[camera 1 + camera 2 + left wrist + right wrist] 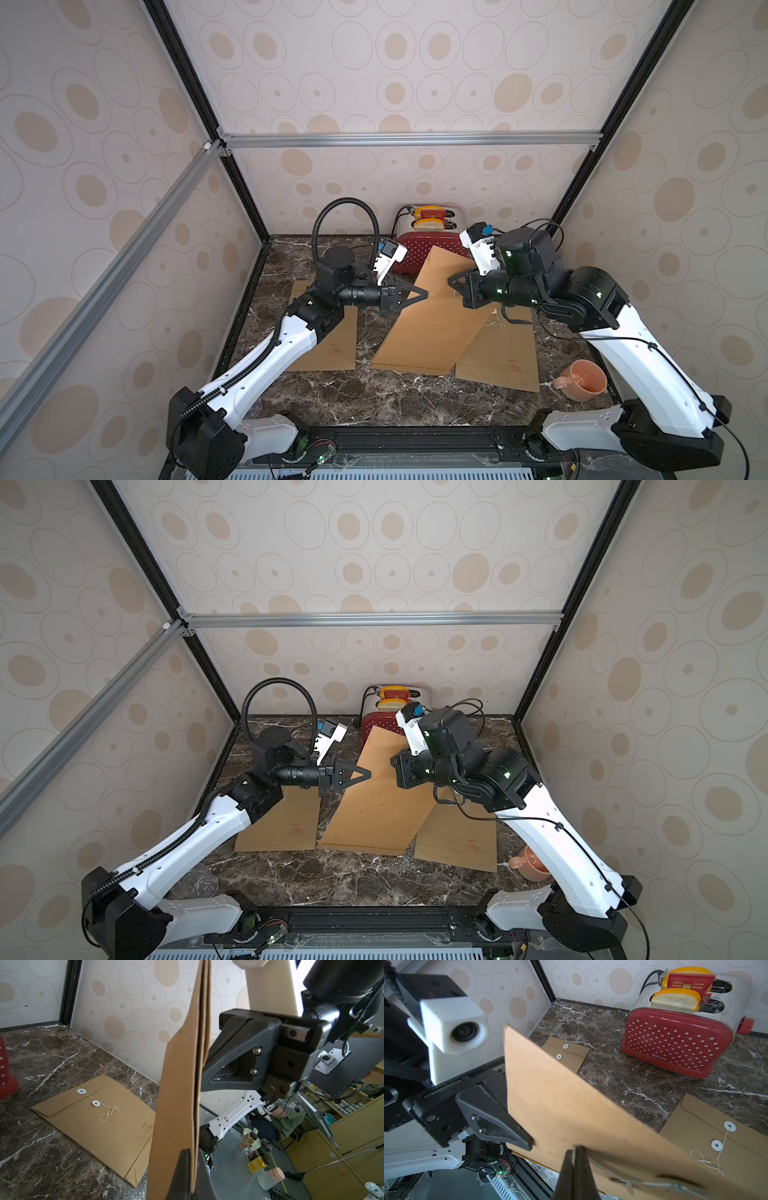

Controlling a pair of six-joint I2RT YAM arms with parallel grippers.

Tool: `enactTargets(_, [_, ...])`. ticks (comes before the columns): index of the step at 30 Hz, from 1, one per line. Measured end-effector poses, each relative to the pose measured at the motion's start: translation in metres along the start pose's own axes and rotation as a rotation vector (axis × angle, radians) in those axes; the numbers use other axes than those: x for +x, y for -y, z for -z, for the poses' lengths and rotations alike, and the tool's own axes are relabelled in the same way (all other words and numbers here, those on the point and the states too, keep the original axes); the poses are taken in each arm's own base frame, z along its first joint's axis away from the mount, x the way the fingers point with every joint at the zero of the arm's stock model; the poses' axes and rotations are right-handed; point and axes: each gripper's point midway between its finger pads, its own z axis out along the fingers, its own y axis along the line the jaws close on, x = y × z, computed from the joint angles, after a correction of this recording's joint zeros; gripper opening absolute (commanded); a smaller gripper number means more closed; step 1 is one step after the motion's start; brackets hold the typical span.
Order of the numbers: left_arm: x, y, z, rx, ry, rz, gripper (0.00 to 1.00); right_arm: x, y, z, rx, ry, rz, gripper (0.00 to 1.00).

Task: Close the mouth of the file bag
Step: Close the file bag.

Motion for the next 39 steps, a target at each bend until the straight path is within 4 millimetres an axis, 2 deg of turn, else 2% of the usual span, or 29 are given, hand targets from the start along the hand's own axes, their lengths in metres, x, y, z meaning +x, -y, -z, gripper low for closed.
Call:
enactTargets(7, [-0.012,0.015,-0.002,0.090,0.026,0.006,0.00,-0.001,0.004,0.001,0.010,0.045,0.074,0.00])
enactTargets(14, [-0.006,0.027,-0.008,0.158,-0.007,0.021,0.00,-0.013,0.003,0.029,0.000,0.152,0.139,0.00])
enactTargets(20, [0.003,0.029,-0.011,0.168,-0.036,0.014,0.00,-0.005,0.000,0.027,-0.033,0.148,0.152,0.00])
enactTargets(28, [0.005,0.044,-0.011,0.231,-0.054,-0.017,0.00,0.001,-0.010,0.024,-0.108,0.189,0.181,0.00])
enactTargets(39, [0.004,0.049,-0.010,0.242,-0.050,-0.033,0.00,0.007,-0.025,0.048,-0.240,0.303,0.193,0.00])
